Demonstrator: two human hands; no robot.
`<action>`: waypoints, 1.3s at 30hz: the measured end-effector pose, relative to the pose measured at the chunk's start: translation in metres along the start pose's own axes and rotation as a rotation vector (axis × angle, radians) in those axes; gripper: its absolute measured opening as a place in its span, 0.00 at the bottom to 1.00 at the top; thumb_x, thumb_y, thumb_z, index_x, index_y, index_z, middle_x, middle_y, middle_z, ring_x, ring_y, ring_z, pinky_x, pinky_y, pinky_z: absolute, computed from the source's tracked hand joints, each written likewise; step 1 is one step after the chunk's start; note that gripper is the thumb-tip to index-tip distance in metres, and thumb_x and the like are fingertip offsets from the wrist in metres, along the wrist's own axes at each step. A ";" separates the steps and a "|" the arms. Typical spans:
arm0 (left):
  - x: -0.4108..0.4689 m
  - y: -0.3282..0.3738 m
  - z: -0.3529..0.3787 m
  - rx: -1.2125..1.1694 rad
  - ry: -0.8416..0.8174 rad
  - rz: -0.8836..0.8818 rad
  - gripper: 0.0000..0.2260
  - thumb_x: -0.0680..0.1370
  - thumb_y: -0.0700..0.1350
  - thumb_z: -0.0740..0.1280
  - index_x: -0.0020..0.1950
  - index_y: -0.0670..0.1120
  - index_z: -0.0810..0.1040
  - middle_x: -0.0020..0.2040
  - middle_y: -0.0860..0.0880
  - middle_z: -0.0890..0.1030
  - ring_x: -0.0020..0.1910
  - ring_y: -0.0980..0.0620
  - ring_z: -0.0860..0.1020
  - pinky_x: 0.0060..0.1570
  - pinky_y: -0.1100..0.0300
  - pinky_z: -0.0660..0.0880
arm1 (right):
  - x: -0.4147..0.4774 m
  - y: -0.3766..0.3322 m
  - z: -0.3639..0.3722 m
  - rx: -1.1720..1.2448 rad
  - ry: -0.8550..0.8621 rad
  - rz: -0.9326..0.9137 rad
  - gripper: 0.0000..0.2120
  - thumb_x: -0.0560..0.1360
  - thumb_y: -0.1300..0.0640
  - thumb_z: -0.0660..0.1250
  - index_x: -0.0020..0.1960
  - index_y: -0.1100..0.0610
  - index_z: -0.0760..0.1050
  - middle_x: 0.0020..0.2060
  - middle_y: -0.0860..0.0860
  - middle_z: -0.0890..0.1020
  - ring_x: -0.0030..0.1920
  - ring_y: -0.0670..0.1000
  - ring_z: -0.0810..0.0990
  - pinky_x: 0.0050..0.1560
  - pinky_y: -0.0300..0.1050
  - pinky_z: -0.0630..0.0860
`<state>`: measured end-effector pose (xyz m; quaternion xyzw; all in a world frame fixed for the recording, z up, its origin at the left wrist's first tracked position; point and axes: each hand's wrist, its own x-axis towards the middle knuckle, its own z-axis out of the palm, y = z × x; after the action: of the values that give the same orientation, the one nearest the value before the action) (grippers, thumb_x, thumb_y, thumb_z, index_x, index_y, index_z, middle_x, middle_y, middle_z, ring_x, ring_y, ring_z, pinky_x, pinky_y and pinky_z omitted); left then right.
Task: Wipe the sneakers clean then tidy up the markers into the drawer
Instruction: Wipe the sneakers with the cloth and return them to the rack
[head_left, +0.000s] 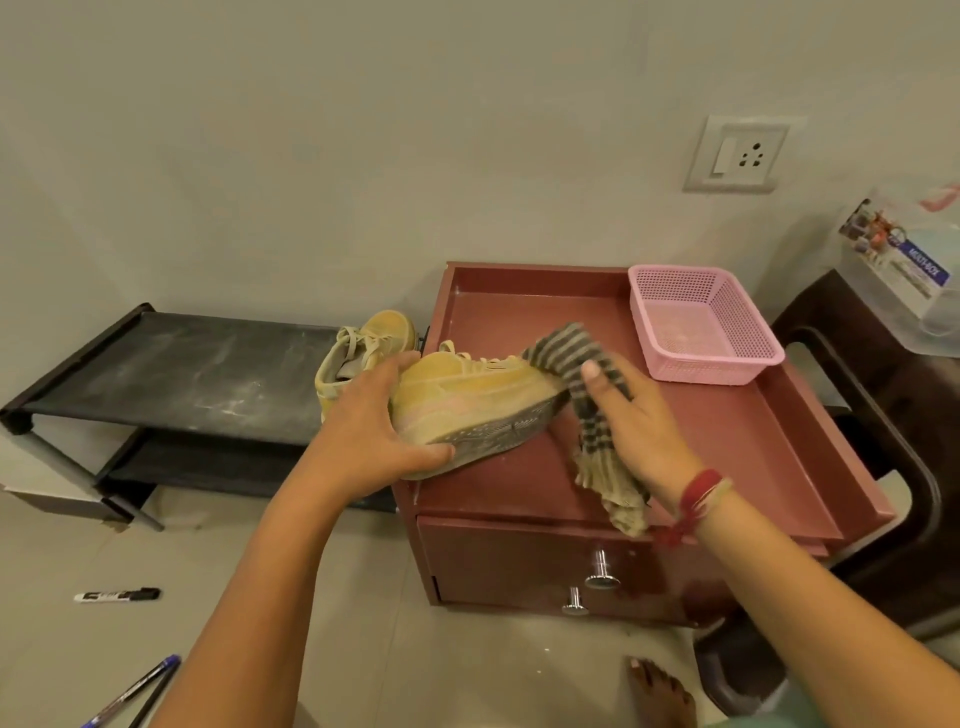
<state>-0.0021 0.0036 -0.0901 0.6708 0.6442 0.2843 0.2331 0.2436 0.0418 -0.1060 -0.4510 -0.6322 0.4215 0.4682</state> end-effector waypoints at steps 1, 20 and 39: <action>0.001 -0.001 0.001 0.002 -0.003 -0.019 0.45 0.57 0.58 0.74 0.72 0.56 0.61 0.65 0.54 0.69 0.62 0.52 0.70 0.60 0.51 0.73 | 0.002 0.000 -0.002 -0.012 0.095 -0.029 0.14 0.79 0.50 0.59 0.62 0.52 0.74 0.56 0.47 0.80 0.58 0.45 0.77 0.60 0.40 0.72; 0.002 0.002 0.003 0.124 -0.003 -0.007 0.44 0.62 0.53 0.78 0.74 0.50 0.62 0.67 0.50 0.69 0.64 0.51 0.68 0.62 0.54 0.69 | -0.014 0.022 0.027 -0.913 -0.338 -0.370 0.23 0.80 0.50 0.56 0.74 0.47 0.57 0.73 0.42 0.58 0.74 0.44 0.49 0.75 0.47 0.43; -0.001 0.007 0.005 0.140 0.000 -0.014 0.46 0.64 0.54 0.77 0.76 0.48 0.58 0.68 0.48 0.67 0.66 0.50 0.66 0.62 0.59 0.65 | -0.014 0.012 0.030 -0.886 -0.132 -0.165 0.21 0.81 0.50 0.54 0.74 0.44 0.58 0.74 0.41 0.57 0.75 0.46 0.48 0.75 0.50 0.41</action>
<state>0.0068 0.0024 -0.0888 0.6807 0.6673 0.2369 0.1875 0.2184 0.0275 -0.1268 -0.5281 -0.8139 0.0998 0.2208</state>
